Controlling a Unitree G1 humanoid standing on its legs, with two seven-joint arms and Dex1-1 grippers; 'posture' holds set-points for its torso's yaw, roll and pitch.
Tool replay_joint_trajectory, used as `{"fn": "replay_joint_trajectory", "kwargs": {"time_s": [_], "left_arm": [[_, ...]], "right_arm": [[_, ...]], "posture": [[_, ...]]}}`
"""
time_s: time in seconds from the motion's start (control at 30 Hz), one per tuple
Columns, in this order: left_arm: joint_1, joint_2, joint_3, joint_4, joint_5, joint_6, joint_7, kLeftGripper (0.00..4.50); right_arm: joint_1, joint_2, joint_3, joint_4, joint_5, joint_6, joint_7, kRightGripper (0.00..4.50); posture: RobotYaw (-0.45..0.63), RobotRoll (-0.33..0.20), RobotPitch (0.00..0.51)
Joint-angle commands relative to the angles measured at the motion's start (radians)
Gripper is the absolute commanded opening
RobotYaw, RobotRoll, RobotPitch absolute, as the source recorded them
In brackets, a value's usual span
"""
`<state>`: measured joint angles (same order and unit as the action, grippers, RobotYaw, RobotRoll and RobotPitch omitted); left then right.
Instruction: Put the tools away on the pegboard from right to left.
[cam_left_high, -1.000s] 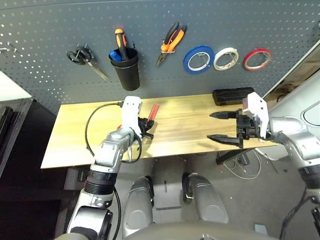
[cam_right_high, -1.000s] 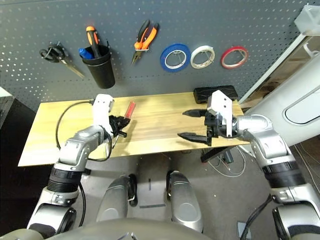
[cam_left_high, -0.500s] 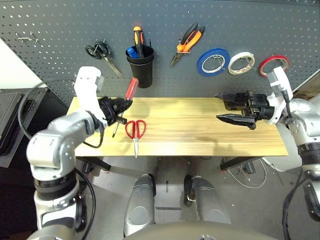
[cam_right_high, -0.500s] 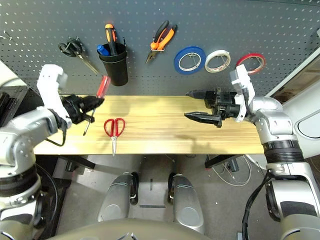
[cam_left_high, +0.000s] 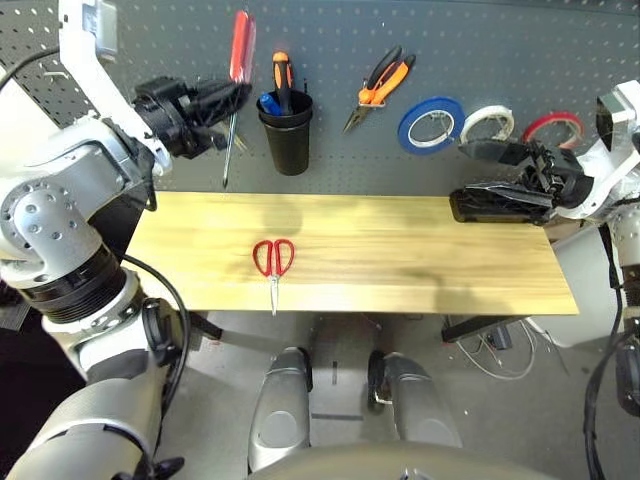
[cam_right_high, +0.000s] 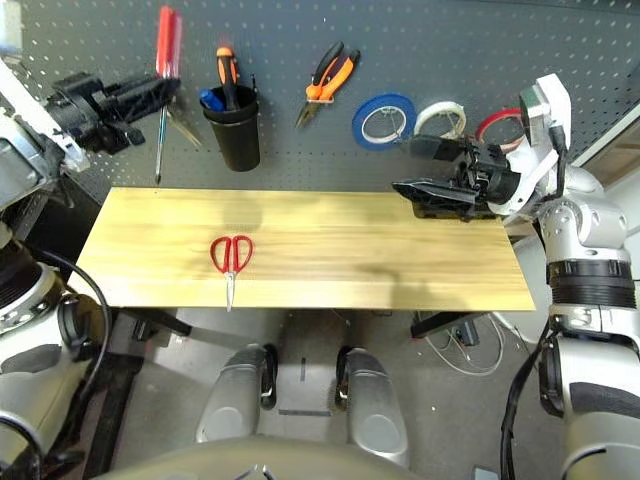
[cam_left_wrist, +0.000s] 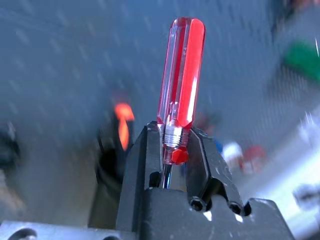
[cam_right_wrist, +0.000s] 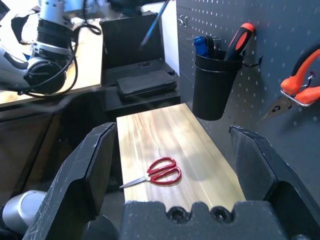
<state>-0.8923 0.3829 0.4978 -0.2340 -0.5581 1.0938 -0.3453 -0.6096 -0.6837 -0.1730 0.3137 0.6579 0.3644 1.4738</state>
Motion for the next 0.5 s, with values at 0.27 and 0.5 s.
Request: {"fn": "replay_joint_trajectory", "kwargs": {"time_s": [0.27, 0.5], "left_arm": [[-0.14, -0.123, -0.084, 0.387, 0.15, -0.575, 0.144, 0.74], [-0.188, -0.17, -0.114, 0.555, 0.145, -0.73, 0.161, 0.74]], "right_arm": [[0.0, 0.004, -0.024, -0.022, 0.016, 0.002, -0.019, 4.5], [0.032, 0.007, -0.028, -0.058, 0.019, 0.004, -0.041, 4.5]], "posture": [[-0.01, 0.0, 0.104], [-0.04, 0.0, 0.108]]}}
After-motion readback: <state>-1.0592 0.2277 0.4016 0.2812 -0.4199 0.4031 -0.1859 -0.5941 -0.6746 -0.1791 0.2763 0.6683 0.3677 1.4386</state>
